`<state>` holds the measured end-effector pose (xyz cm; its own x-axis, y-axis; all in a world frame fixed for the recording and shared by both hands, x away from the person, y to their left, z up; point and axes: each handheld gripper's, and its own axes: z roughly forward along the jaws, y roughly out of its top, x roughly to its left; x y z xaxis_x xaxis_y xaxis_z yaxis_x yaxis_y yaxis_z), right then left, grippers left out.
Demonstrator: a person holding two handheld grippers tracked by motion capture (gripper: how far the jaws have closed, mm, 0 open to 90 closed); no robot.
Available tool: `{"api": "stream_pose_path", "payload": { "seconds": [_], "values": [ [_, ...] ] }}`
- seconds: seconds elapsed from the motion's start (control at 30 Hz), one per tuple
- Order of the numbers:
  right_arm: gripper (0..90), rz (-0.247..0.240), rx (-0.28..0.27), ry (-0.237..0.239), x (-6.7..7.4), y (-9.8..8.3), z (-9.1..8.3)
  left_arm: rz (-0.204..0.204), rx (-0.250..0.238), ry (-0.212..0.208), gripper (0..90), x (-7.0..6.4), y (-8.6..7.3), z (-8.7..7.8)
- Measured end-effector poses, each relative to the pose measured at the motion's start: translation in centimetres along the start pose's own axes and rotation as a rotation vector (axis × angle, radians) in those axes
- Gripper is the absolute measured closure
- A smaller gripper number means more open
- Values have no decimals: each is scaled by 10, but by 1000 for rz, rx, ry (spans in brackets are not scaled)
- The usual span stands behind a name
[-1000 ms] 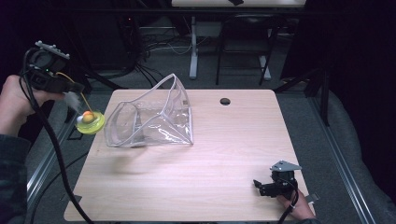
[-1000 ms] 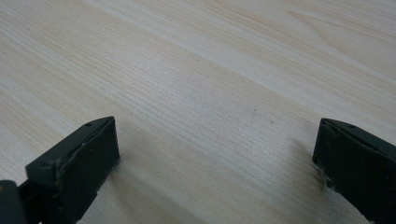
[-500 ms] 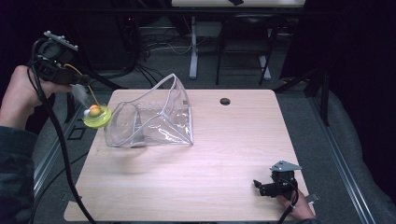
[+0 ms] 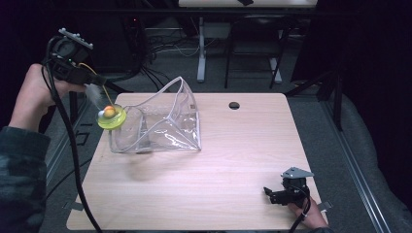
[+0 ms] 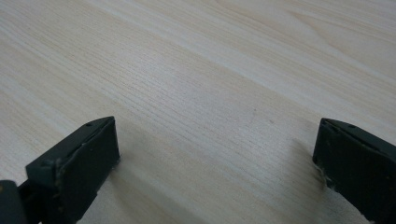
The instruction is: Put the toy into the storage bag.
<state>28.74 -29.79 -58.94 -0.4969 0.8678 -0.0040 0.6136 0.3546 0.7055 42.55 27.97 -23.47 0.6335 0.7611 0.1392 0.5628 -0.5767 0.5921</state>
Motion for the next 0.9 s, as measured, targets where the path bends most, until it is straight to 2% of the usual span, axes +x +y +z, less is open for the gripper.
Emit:
{"api": "stream_pose_path", "payload": {
  "seconds": [0.5,0.9],
  "values": [
    [0,-2,0,2,0,0,0,26,-6,-43,878,-11,13,17],
    [0,-2,0,2,0,0,0,47,9,-80,878,-22,21,40]
  ]
}}
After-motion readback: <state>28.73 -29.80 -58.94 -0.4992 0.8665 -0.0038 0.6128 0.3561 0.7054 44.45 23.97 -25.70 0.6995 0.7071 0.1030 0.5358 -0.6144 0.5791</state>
